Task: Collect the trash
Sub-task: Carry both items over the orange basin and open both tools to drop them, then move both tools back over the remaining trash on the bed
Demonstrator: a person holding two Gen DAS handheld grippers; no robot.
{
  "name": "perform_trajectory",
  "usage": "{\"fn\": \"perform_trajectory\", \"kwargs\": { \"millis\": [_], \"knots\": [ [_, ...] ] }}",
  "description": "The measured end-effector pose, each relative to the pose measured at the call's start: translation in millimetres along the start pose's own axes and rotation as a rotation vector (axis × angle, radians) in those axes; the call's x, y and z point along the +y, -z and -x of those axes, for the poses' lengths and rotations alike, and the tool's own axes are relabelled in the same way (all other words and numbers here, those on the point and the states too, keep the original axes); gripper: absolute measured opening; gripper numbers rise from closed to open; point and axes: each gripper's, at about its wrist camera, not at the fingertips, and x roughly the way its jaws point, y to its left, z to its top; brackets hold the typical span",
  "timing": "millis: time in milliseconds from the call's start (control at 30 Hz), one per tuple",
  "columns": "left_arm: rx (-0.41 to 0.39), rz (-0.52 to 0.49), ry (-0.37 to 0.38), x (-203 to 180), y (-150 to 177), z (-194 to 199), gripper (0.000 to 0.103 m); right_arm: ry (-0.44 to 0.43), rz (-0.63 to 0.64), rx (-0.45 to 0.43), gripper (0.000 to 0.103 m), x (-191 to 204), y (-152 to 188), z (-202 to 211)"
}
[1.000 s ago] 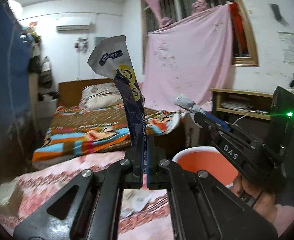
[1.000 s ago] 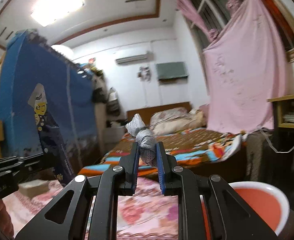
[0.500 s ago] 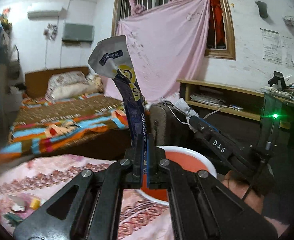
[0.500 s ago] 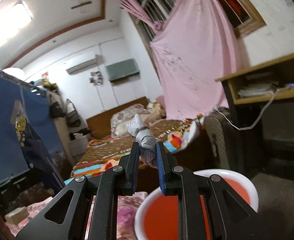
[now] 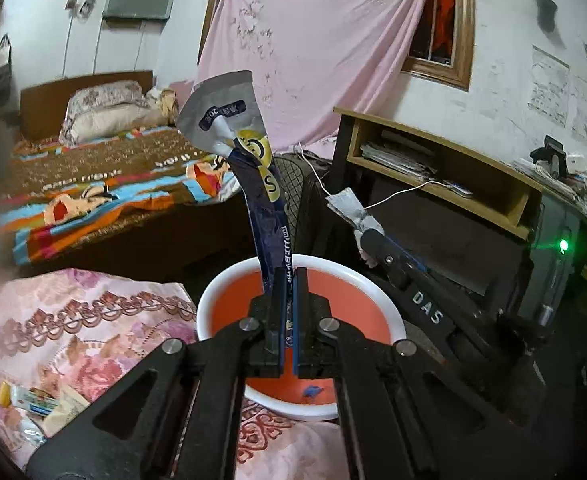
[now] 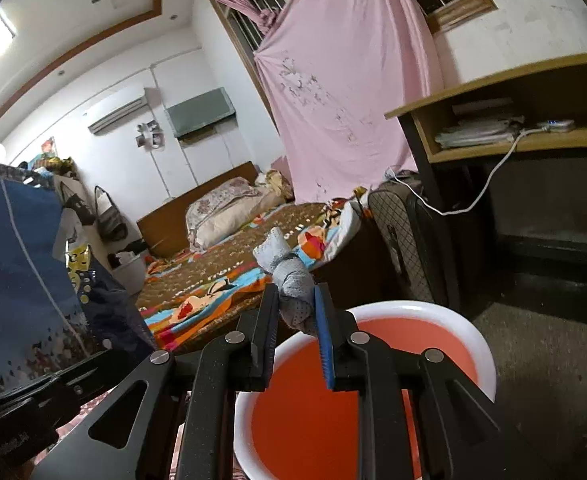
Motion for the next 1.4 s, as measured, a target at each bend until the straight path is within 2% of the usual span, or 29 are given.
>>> {"fn": "perform_trajectory", "kwargs": {
  "millis": [433, 600, 767, 1033, 1233, 1400],
  "knots": [
    [0.071, 0.084, 0.010, 3.2, 0.3, -22.6, 0.000, 0.025, -0.041, 0.062, 0.018, -6.7, 1.1, -7.2],
    [0.065, 0.101, 0.009, 4.4, 1.5, -22.0, 0.004, 0.027, -0.043, 0.079, 0.020, -5.7, 2.7, -8.6],
    [0.062, 0.107, 0.008, 6.3, 0.4, -21.9, 0.006, 0.026, -0.043, 0.086, 0.027, -6.4, 2.9, -9.7],
    [0.029, 0.129, -0.017, 16.1, 2.3, -12.5, 0.009, 0.022, -0.044, 0.087, 0.028, -5.2, 4.1, -9.6],
    [-0.047, 0.133, -0.093, 26.4, 4.1, 10.1, 0.022, -0.005, -0.014, 0.038, 0.040, 2.3, 3.5, -2.1],
    [-0.119, 0.141, -0.188, 39.6, 9.1, 37.8, 0.041, -0.048, 0.042, -0.017, 0.047, 17.7, 2.5, 7.8]
  ]
}}
